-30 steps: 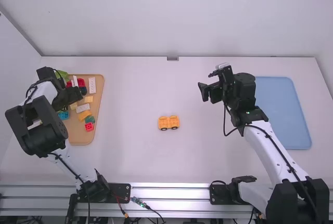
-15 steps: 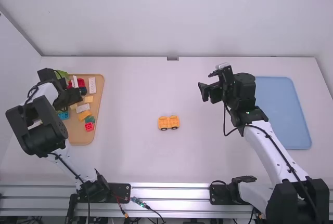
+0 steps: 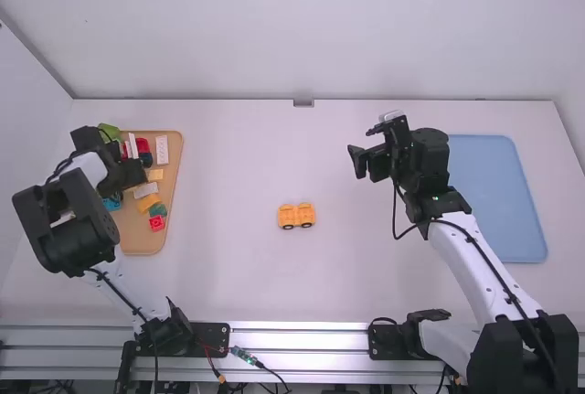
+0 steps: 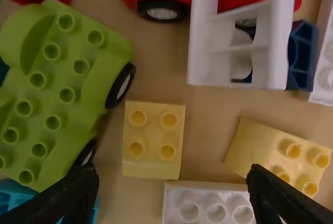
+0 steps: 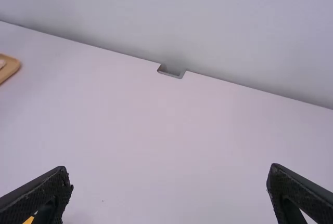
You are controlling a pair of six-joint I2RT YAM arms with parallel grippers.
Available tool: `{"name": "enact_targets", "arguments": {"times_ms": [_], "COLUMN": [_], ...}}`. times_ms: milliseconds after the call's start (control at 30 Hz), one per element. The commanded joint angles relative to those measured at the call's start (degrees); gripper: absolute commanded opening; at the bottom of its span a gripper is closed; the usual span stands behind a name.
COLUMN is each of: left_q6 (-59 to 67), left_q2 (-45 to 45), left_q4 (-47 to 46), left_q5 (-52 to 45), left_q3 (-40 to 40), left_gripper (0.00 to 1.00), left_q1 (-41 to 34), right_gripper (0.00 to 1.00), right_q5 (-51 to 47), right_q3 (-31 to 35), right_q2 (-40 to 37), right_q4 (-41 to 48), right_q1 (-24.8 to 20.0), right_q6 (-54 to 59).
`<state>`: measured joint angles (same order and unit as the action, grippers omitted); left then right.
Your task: Assemble lego blocks to make yellow taxi
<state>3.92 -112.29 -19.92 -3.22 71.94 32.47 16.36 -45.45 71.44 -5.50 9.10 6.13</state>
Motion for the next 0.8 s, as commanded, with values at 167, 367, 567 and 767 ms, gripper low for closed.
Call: {"name": "enact_targets", "arguments": {"times_ms": [167,367,567,767], "left_q6": [0.46,0.46,0.37,0.07], "left_q2": [-0.29,-0.29,-0.29,-0.29], "left_q4": [2.54,6.97,7.93,11.39], "left_q5": [-0.22,-0.22,0.9,2.62], "left_q3": [-2.23,-5.05,-5.44,-7.67], "left_gripper": [0.75,0.73,0.72,0.72], "left_q1": [0.31,0.31,0.33,0.22], "right_gripper": [0.99,0.99,0.99,0.99], "right_q5": [0.37,0.35,0.35,0.35], "right_q3": [0.44,0.44,0.44,0.44], "right_q2": [-1.25,-1.25,-1.25,-1.25], "right_q4": [-0.02,-0.07,0.0,0.15], "right_q1": [-0.04,-0.04,-0.04,-0.04], "right_q6": [-0.33,-0.31,-0.33,-0.31]}}
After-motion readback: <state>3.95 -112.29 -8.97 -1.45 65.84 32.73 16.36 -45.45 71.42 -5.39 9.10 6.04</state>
